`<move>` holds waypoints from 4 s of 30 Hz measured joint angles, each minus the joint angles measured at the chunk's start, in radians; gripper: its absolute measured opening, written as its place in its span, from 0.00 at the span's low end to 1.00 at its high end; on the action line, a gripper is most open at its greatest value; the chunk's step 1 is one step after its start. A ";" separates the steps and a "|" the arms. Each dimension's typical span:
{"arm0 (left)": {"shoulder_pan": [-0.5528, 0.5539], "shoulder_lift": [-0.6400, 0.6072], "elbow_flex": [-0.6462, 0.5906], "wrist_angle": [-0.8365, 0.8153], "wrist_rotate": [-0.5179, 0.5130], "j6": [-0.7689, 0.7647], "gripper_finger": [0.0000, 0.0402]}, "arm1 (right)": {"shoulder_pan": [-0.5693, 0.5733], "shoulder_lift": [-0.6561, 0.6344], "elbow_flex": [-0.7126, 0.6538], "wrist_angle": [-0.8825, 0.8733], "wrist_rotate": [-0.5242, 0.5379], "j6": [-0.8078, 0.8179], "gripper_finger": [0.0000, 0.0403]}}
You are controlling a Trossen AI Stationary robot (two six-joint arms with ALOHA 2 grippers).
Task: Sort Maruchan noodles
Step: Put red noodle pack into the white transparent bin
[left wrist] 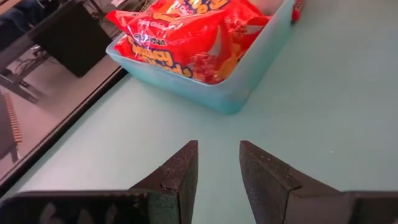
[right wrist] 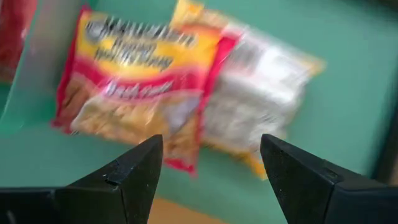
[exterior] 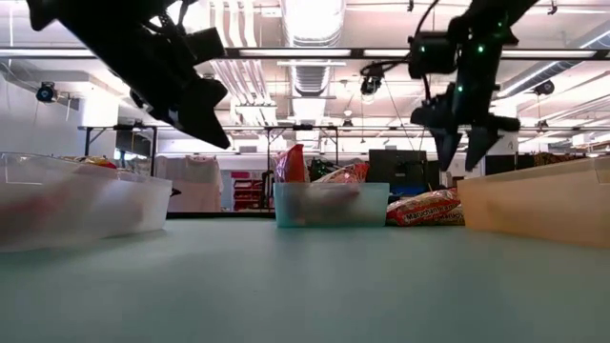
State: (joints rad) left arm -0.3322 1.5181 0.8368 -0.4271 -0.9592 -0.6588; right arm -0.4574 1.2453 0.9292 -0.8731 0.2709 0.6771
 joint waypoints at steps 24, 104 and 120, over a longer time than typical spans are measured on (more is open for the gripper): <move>0.072 0.000 0.000 0.439 0.110 0.448 0.24 | -0.096 -0.008 -0.300 0.503 -0.305 -0.043 0.65; 0.404 0.116 0.001 0.824 0.402 0.734 0.20 | -0.231 0.207 -0.352 1.064 -0.496 0.029 0.42; 0.404 0.045 0.001 0.831 0.758 0.585 0.32 | -0.231 0.158 -0.351 1.043 -0.507 -0.026 0.29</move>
State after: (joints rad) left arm 0.0719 1.5634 0.8373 0.4041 -0.2011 -0.0741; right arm -0.6880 1.4037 0.5781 0.1697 -0.2359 0.6513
